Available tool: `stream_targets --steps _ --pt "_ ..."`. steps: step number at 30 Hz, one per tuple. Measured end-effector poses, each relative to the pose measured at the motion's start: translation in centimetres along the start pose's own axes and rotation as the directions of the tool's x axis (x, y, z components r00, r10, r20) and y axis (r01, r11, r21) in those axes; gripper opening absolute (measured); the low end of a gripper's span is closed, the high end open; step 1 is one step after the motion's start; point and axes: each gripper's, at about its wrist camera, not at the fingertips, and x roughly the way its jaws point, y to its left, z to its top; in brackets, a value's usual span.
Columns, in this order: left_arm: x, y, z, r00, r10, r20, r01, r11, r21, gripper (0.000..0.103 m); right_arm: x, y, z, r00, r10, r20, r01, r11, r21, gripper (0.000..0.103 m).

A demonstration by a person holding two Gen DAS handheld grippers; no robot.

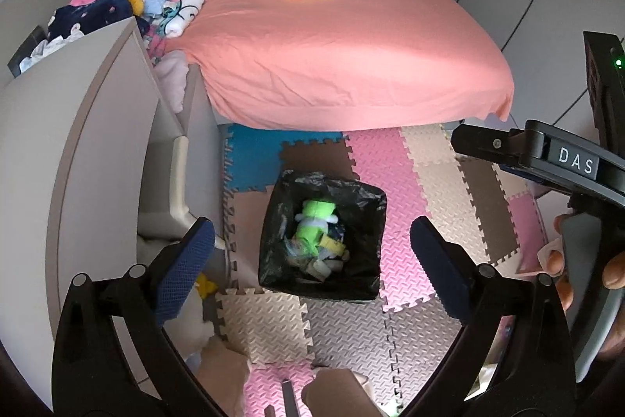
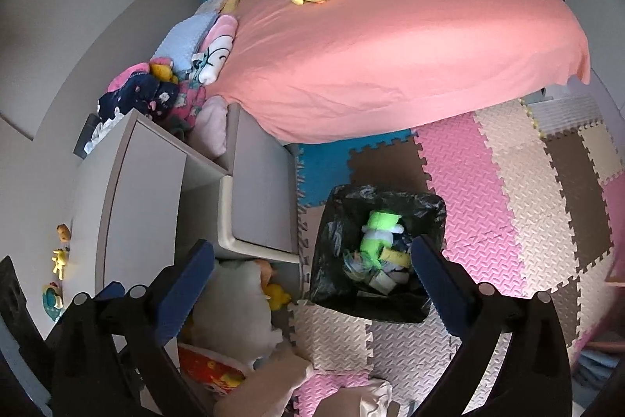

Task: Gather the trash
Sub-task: 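Carry the ring ball and wire ball over the bin and open both tools, then move both tools back over the desk toward the teal cup and giraffe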

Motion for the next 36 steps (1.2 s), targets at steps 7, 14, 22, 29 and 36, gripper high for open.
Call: stream_targets --steps 7,14,22,29,36 --pt "-0.5 1.1 -0.2 1.000 -0.008 0.003 0.008 1.000 -0.018 0.097 -0.2 1.4 -0.1 1.000 -0.007 0.003 0.007 1.000 -0.013 0.100" --pt "-2.0 2.4 -0.2 1.000 0.009 0.028 -0.008 1.000 -0.027 0.097 -0.7 3.6 -0.3 1.000 0.002 0.012 -0.001 0.999 -0.039 0.100" --pt "-5.1 5.1 -0.4 0.994 0.064 0.085 -0.061 0.998 -0.032 0.097 -1.4 7.9 -0.5 0.999 0.022 0.028 -0.019 0.995 -0.093 0.100" --pt "-8.3 10.1 -0.7 0.986 0.115 0.122 -0.103 0.990 -0.100 0.097 -1.3 13.8 -0.6 0.998 0.058 0.028 -0.052 0.984 -0.169 0.100" --pt "-11.4 16.2 -1.6 0.972 0.182 0.146 -0.155 0.971 -0.184 0.097 -0.4 21.9 -1.5 0.994 0.106 0.002 -0.101 0.955 -0.278 0.100"
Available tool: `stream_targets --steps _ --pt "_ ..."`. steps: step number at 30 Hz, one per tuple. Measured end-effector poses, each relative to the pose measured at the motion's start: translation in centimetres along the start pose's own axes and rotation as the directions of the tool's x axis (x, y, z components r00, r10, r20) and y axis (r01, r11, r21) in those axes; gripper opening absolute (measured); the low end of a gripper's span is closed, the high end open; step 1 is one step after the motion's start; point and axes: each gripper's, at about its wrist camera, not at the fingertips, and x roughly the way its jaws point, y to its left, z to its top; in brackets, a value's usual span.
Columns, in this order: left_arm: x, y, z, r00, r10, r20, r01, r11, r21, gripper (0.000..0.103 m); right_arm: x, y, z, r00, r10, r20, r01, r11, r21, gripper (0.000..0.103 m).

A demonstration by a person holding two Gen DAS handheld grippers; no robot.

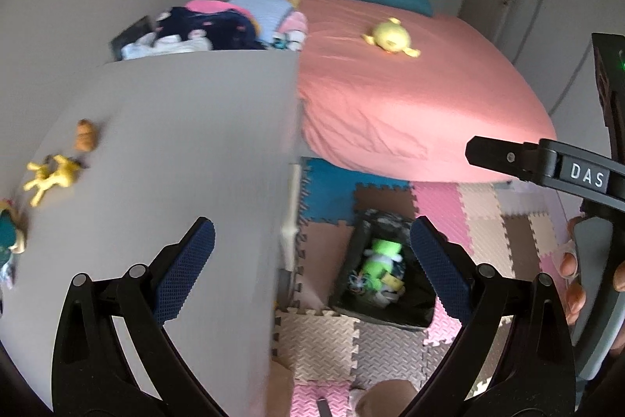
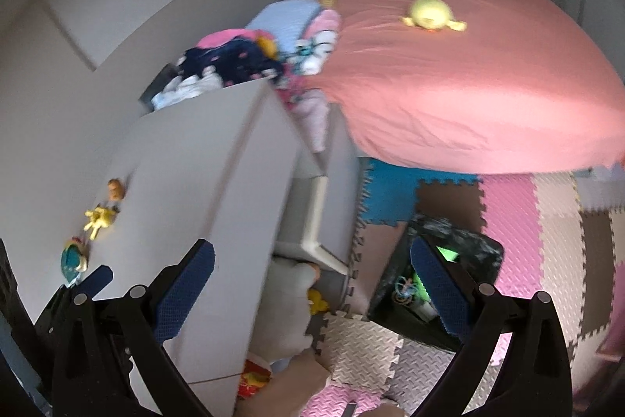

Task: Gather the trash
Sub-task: 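Move both tools back over the desk toward the teal cup and giraffe, then grasp the teal cup with the left tool while the right tool grasps the yellow giraffe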

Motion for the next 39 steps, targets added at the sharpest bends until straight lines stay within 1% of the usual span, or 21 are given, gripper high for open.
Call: stream_targets --steps 4,5,7,9,13,15,19,22,26,30,34,37,39 --pt "-1.0 4.5 -0.1 0.999 0.046 0.011 -0.046 0.997 -0.065 0.097 1.6 4.7 0.5 0.999 0.038 -0.017 -0.039 0.997 -0.062 0.100" --pt "-1.3 6.2 -0.1 0.998 0.063 0.013 -0.061 0.994 -0.093 0.097 2.0 5.8 0.5 0.999 0.046 -0.022 -0.047 0.996 -0.078 0.100" --pt "-1.6 8.4 -0.2 0.997 0.079 0.014 -0.076 0.988 -0.131 0.097 2.9 8.2 0.6 0.997 0.062 -0.037 -0.066 0.991 -0.112 0.100" --pt "-2.0 11.3 -0.5 0.995 0.103 0.011 -0.100 0.979 -0.179 0.097 3.8 10.1 0.5 0.995 0.079 -0.053 -0.085 0.986 -0.140 0.100" --pt "-3.0 15.3 -1.4 0.988 0.151 0.002 -0.146 0.960 -0.240 0.097 5.6 14.3 0.3 0.990 0.114 -0.080 -0.128 0.972 -0.197 0.100" --pt "-3.9 17.8 -1.9 0.982 0.191 0.005 -0.182 0.945 -0.271 0.097 6.6 16.2 0.2 0.987 0.129 -0.100 -0.148 0.965 -0.219 0.100" --pt "-5.4 22.6 -2.5 0.963 0.270 0.004 -0.255 0.911 -0.325 0.097 8.4 19.3 0.0 0.977 0.167 -0.133 -0.196 0.949 -0.247 0.100" --pt "-6.1 26.3 -2.7 0.937 0.350 -0.012 -0.334 0.883 -0.331 0.097 10.0 21.3 -0.1 0.971 0.179 -0.161 -0.217 0.942 -0.257 0.100" --pt "-6.0 30.0 -3.0 0.920 0.390 -0.040 -0.381 0.866 -0.323 0.097 12.2 23.5 0.2 0.962 0.194 -0.192 -0.239 0.937 -0.256 0.100" --pt "-4.8 32.7 -3.6 0.918 0.388 -0.082 -0.394 0.867 -0.306 0.097 14.5 25.9 0.4 0.947 0.223 -0.233 -0.279 0.929 -0.243 0.100" --pt "-3.3 34.8 -4.0 0.923 0.369 -0.109 -0.384 0.876 -0.290 0.097 16.3 29.0 0.2 0.934 0.239 -0.264 -0.311 0.910 -0.276 0.100" --pt "-2.5 35.0 -4.3 0.920 0.375 -0.115 -0.392 0.886 -0.247 0.097 17.7 31.9 -0.3 0.930 0.235 -0.282 -0.323 0.891 -0.320 0.100" --pt "-1.9 35.1 -4.6 0.915 0.384 -0.126 -0.403 0.892 -0.204 0.097 18.7 33.5 -0.6 0.928 0.233 -0.291 -0.328 0.881 -0.340 0.100"
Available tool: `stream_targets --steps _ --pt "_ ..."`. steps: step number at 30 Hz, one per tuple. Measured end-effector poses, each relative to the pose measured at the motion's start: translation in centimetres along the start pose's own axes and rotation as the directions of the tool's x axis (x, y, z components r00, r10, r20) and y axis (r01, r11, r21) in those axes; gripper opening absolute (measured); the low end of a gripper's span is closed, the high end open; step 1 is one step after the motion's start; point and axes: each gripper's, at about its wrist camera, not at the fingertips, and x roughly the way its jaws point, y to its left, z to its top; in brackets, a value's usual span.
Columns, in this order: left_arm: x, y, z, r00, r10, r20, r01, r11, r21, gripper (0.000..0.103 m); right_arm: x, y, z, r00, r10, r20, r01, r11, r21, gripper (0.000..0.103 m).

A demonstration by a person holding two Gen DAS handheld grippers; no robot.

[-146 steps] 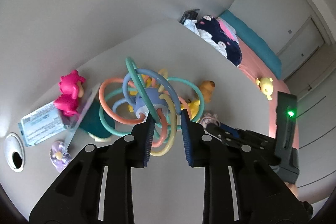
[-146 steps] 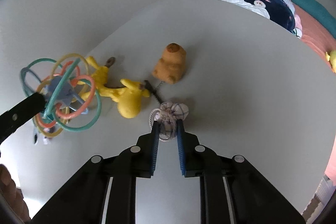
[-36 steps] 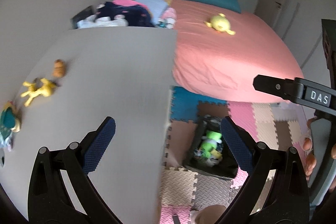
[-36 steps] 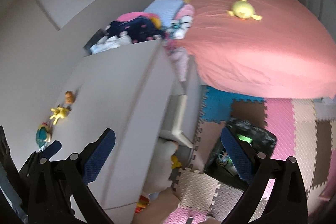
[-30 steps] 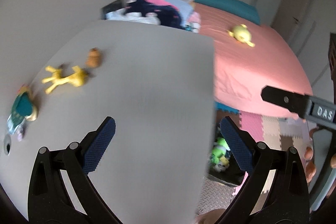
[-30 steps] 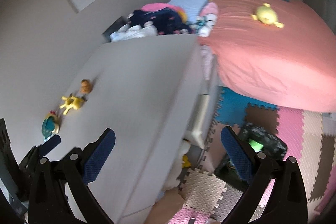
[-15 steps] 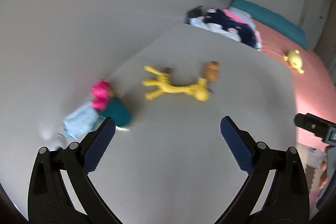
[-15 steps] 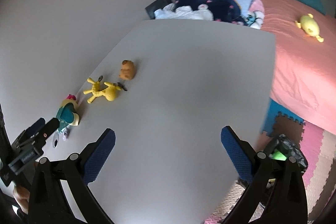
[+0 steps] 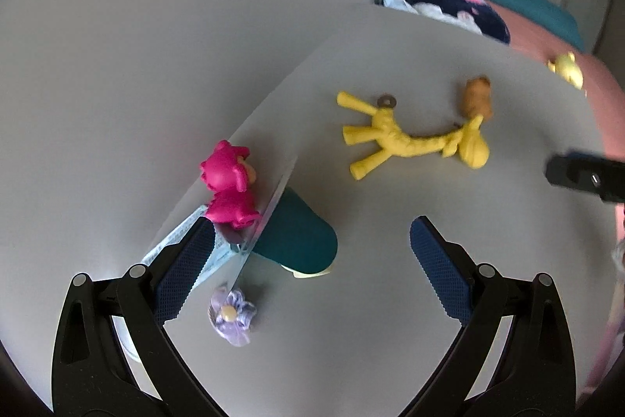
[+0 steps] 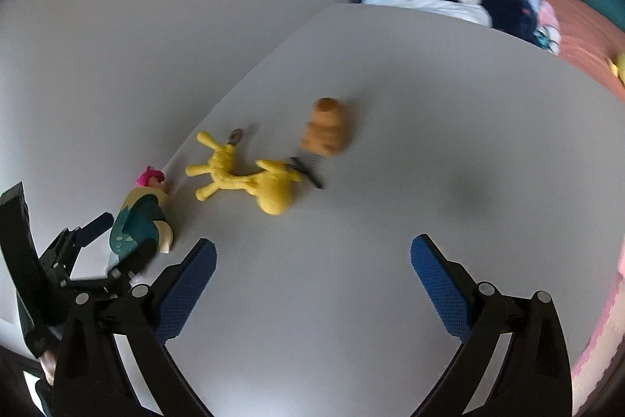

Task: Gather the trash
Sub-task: 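Grasp the teal cup with the left tool while the right tool grasps the yellow giraffe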

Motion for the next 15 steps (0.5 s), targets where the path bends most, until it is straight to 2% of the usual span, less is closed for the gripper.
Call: stream_targets --steps 2,6,8,10,12,15 --pt "0.6 -0.3 -0.1 1.000 0.011 -0.004 -0.011 0.999 0.033 0.096 1.0 0.9 0.5 1.000 0.000 -0.001 -0.001 1.000 -0.014 0.097" --pt "1.9 -0.2 -0.2 1.000 0.006 -0.028 -0.004 0.997 0.077 0.085 2.2 2.8 1.4 0.999 0.042 -0.010 -0.042 0.997 -0.067 0.097" --pt "2.5 0.2 -0.4 0.999 0.009 -0.044 -0.005 0.996 0.090 0.077 2.1 4.1 1.7 1.000 0.026 -0.010 -0.027 0.988 -0.151 0.096" --pt "3.2 0.7 -0.7 0.998 -0.004 -0.064 0.010 0.996 0.093 0.057 2.0 5.8 2.0 1.000 -0.008 -0.007 0.006 0.966 -0.260 0.095" --pt "3.4 0.9 -1.0 0.999 0.000 -0.049 0.006 0.994 0.105 0.057 2.2 7.4 2.4 0.999 -0.030 -0.024 0.020 0.940 -0.341 0.093" --pt "3.2 1.3 -1.4 1.000 -0.017 -0.026 0.019 0.994 0.104 0.056 2.5 8.7 2.5 0.998 -0.053 -0.032 0.035 0.909 -0.415 0.084"
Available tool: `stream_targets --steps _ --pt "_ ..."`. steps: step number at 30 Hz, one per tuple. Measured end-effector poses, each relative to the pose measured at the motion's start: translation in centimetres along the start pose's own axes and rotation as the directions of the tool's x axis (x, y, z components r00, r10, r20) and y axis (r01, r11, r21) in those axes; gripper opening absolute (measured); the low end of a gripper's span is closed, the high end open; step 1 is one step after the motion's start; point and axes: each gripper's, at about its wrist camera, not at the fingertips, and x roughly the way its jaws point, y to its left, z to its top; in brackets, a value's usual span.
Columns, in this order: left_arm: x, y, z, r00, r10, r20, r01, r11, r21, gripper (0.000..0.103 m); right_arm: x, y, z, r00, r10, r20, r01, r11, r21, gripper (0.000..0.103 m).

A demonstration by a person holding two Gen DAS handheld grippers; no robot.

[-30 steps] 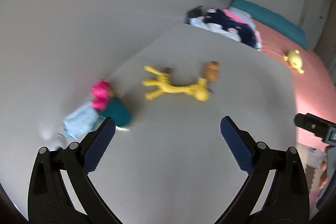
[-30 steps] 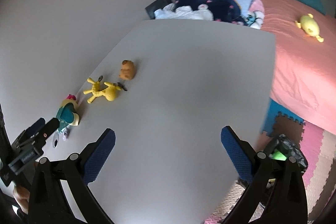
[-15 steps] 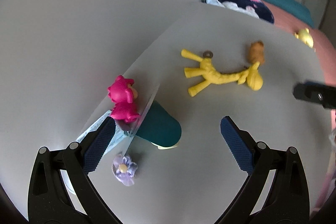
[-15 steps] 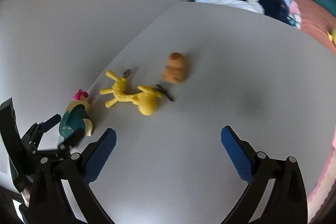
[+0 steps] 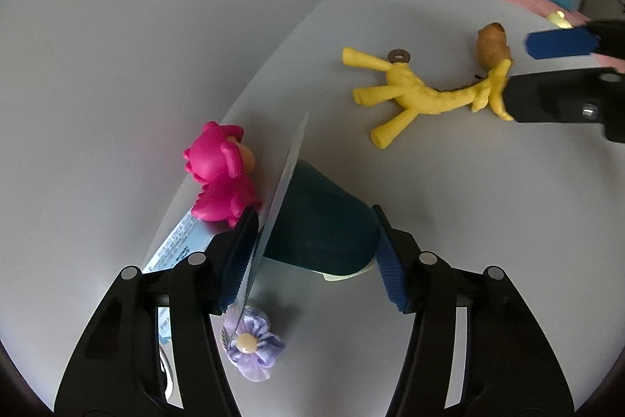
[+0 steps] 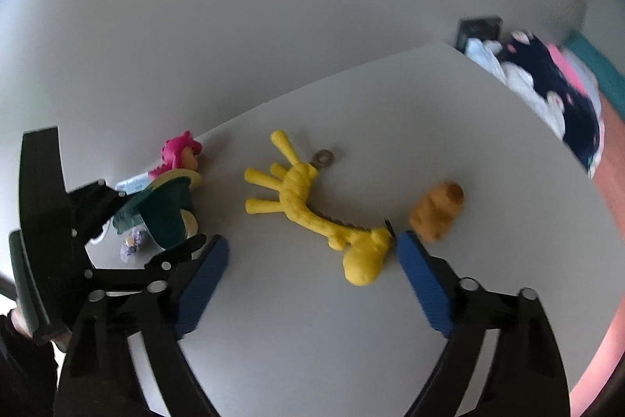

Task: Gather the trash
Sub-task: 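Grasp the teal cup with the left tool while the right tool grasps the yellow giraffe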

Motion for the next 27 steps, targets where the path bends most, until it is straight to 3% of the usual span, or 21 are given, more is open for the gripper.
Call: stream_targets --steps 4,9,13,16,19,27 --pt "-0.9 1.7 -0.4 0.998 -0.061 0.034 0.063 0.996 -0.066 0.055 1.2 1.2 0.2 1.000 -0.015 -0.027 0.013 0.996 -0.083 0.081" --pt "-2.5 3.9 -0.7 0.994 -0.084 0.064 0.092 0.988 -0.123 0.054 4.2 3.1 0.6 0.996 -0.061 -0.071 0.046 0.980 -0.191 0.079" --pt "-3.1 4.3 -0.8 0.995 -0.078 0.063 0.084 0.991 -0.104 0.054 6.6 3.8 0.7 0.987 -0.108 -0.115 0.080 0.971 -0.225 0.068" --pt "-3.1 4.2 -0.5 0.994 -0.083 0.067 0.090 0.990 -0.105 0.054 7.1 3.3 0.8 0.988 -0.084 -0.131 0.060 0.982 -0.179 0.054" --pt "-3.4 4.0 -0.5 0.994 -0.086 0.073 0.093 0.990 -0.106 0.054 6.2 2.9 0.6 0.988 -0.090 -0.124 0.071 0.986 -0.150 0.026" --pt "-7.3 2.9 0.3 0.987 -0.094 0.132 0.109 0.988 -0.113 0.054 -0.5 2.0 -0.1 0.999 0.041 -0.008 -0.041 0.999 0.026 0.024"
